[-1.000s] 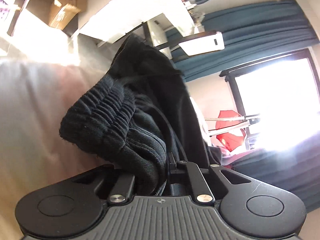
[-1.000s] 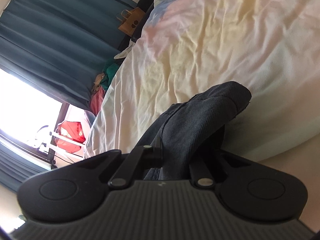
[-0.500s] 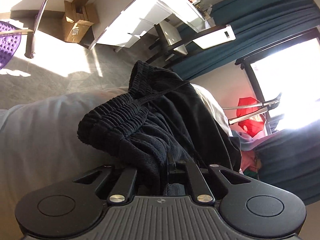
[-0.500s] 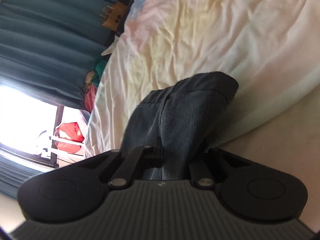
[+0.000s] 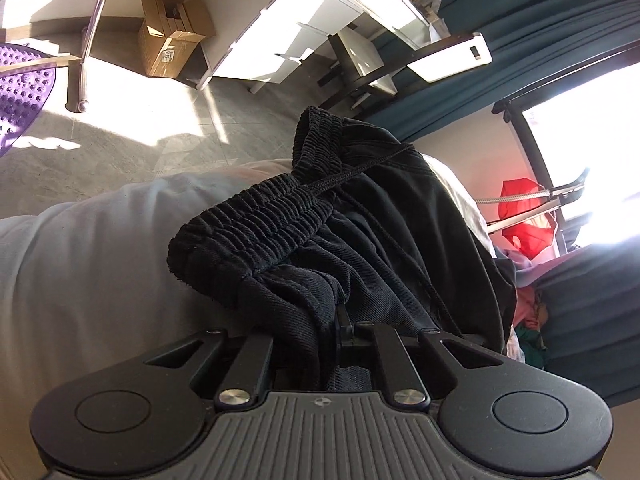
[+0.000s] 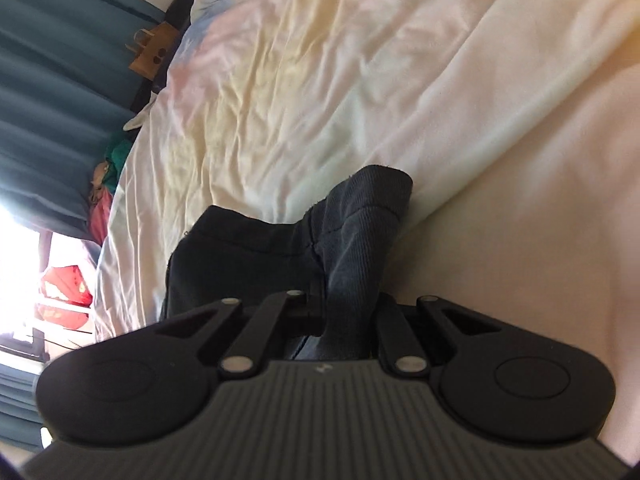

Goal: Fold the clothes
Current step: 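Grasp and lift the ribbed black waistband with the left gripper while the right gripper holds the leg end, then lower the sweatpants onto the bed and open both grippers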

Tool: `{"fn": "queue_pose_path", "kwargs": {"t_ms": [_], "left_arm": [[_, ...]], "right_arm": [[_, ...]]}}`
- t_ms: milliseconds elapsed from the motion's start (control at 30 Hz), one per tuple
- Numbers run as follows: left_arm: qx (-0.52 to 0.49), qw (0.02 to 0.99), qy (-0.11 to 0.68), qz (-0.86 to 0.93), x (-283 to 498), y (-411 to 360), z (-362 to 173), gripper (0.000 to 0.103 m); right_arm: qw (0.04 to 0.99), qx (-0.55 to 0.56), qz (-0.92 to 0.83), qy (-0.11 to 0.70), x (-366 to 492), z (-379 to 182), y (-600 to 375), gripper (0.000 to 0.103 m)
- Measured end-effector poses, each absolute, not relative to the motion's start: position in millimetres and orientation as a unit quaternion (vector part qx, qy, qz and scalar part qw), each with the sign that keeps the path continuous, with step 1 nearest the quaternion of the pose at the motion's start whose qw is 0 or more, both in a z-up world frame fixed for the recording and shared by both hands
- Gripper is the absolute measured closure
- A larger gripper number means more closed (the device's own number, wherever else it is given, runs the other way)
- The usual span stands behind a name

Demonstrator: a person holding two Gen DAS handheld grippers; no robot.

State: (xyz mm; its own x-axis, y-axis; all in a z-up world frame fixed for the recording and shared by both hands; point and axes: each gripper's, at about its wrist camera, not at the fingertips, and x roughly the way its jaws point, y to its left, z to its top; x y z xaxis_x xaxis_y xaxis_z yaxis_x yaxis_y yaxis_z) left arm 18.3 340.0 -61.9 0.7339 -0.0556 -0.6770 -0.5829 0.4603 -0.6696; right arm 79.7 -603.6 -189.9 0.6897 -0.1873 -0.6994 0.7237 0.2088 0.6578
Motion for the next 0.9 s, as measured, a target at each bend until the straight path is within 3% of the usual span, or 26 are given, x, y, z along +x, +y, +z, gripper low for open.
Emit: {"fn": "queue_pose_path", "kwargs": {"t_ms": [233, 300, 467, 500, 600, 767, 900], "left_arm": [[-0.453, 0.805, 0.351, 0.151, 23, 336, -61, 0.087], [-0.419, 0.814, 0.374, 0.145, 26, 332, -55, 0.072], [-0.319, 0.851, 0.394, 0.135, 22, 312, -38, 0.025], [-0.297, 0.858, 0.395, 0.139, 19, 305, -34, 0.016], [-0.216, 0.890, 0.381, 0.126, 8, 280, -20, 0.003], [-0.110, 0.935, 0.315, 0.118, -18, 234, 6, 0.002], [-0.082, 0.954, 0.272, 0.093, -27, 203, 24, 0.001]], "right_arm": [[0.758, 0.518, -0.307, 0.251, 79, -178, -596, 0.092], [0.757, 0.513, -0.309, 0.260, 79, -175, -595, 0.088], [0.779, 0.462, -0.313, 0.285, 80, -157, -582, 0.040], [0.788, 0.450, -0.313, 0.282, 79, -151, -578, 0.039], [0.820, 0.397, -0.312, 0.271, 78, -129, -561, 0.039], [0.872, 0.306, -0.301, 0.234, 63, -91, -522, 0.039], [0.914, 0.258, -0.244, 0.198, 46, -70, -484, 0.039]]}}
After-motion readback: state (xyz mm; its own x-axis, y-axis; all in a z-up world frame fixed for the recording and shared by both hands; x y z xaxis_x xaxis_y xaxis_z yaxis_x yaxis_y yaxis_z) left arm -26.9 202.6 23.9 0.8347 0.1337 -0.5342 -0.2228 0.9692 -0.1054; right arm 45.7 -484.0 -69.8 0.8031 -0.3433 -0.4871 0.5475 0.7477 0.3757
